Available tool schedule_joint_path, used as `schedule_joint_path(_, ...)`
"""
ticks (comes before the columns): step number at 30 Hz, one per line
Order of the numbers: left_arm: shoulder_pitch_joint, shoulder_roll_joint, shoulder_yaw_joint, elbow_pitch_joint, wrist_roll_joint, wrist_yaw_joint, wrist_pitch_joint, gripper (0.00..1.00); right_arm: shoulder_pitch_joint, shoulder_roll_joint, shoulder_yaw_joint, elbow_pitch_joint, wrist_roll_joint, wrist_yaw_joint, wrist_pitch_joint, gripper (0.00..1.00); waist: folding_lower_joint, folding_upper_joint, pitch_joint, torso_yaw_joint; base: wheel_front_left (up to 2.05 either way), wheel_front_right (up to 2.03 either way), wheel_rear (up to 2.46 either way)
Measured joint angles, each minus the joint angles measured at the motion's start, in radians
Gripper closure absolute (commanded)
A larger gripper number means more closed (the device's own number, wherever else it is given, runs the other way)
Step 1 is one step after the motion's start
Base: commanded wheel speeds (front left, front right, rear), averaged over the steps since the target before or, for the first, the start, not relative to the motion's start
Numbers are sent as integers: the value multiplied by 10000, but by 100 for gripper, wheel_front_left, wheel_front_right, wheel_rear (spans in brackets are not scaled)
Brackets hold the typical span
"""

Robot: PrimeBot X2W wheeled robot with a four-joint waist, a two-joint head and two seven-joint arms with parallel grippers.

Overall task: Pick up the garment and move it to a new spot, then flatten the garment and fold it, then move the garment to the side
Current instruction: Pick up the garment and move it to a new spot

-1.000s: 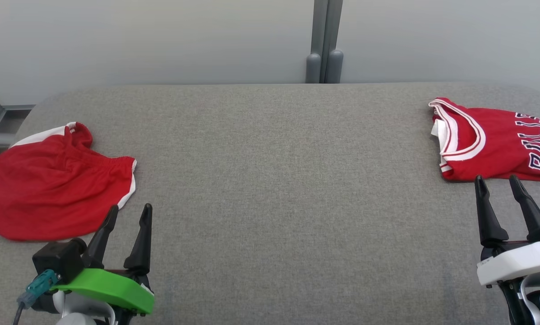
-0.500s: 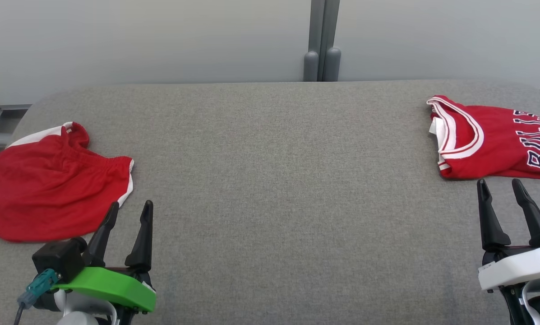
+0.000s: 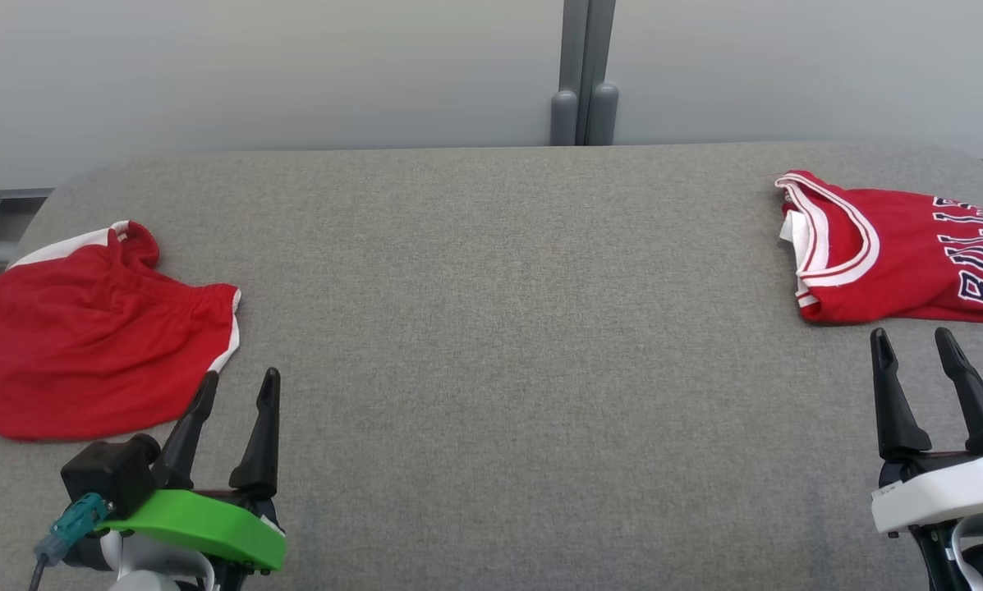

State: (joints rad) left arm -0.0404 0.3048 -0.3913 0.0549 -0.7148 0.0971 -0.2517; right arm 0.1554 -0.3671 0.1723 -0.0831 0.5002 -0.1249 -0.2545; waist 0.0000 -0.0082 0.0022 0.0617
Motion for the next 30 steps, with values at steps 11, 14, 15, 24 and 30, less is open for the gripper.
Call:
schedule_joint_path(11,-1,-36,-65,15,73,0,0,0,45,111,-8,-150,-82,0,0,0,0,0,4,97,0,0,0)
schedule_joint_path(14,-1,-61,-98,40,84,-2,0,0,86,115,-6,-196,-82,-2,0,0,0,0,26,235,0,0,0)
schedule_joint_path(15,-2,-61,-102,58,86,-2,0,0,86,115,4,-205,-82,0,0,0,0,0,31,292,0,0,0)
schedule_joint_path(24,-9,-84,-84,153,163,-2,0,0,89,146,107,-230,-81,17,0,0,0,0,44,905,0,0,0)
schedule_joint_path(30,-9,-102,-38,255,171,-2,0,0,120,146,276,-230,-81,127,0,0,0,0,57,1526,0,0,0)
